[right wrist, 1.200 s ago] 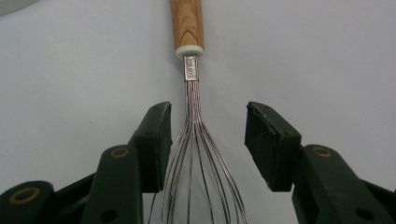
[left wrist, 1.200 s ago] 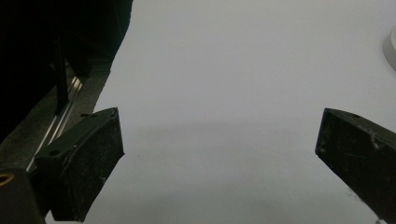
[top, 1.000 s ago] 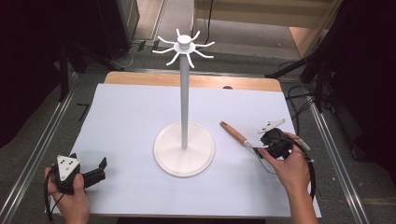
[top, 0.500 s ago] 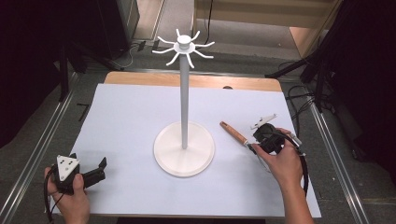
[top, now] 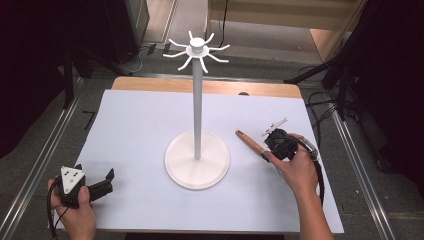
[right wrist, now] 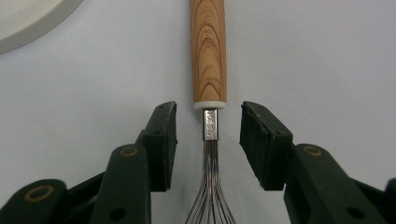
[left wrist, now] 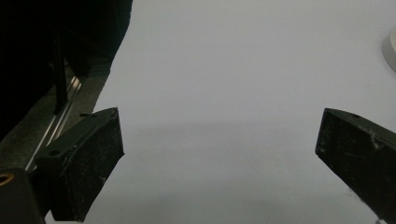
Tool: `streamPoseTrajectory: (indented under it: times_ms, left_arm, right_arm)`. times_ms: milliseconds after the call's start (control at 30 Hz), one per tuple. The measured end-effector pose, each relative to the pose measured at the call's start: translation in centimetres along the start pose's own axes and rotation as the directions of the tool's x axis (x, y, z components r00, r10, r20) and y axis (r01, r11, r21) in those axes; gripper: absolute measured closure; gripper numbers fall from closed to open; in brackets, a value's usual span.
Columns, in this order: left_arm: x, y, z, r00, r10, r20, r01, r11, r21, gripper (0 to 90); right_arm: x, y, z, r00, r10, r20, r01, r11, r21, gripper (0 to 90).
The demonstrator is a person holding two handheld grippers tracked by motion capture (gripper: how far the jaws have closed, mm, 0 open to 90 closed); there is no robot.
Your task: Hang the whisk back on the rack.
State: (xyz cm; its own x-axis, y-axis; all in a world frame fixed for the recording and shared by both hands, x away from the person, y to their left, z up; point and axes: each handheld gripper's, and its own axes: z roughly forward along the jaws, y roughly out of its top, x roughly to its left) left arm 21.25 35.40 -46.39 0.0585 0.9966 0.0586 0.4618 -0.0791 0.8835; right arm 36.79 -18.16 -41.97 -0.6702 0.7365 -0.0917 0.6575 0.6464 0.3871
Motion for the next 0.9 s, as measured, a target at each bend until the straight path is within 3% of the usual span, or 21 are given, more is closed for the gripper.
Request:
streamPoseTrajectory:
  times_ms: [267,500,800,900]
  left_arm:
    - [0.0,0.0,0.0,1.0,-0.002,0.0,0.002,1.0,0.001,1.8]
    - [0.0,0.0,0.0,1.0,-0.006,0.001,0.006,1.0,0.001,1.8]
    - [0.0,0.0,0.0,1.0,-0.001,0.001,0.001,1.0,0.001,1.8]
    - [0.0,0.0,0.0,1.0,-0.002,0.002,0.002,1.0,0.002,1.8]
  right_arm:
    - [-0.2,1.2,1.0,0.9999,0.007,-0.008,-0.007,0.999,0.031,58.5]
    - [-0.4,2.2,1.8,0.9986,0.05,-0.018,-0.049,0.997,0.057,59.7]
    - [-0.8,2.8,3.0,0.9983,0.053,-0.023,-0.05,0.993,0.107,62.0]
    - [-0.9,3.0,3.4,0.9982,0.049,-0.034,-0.044,0.991,0.125,67.2]
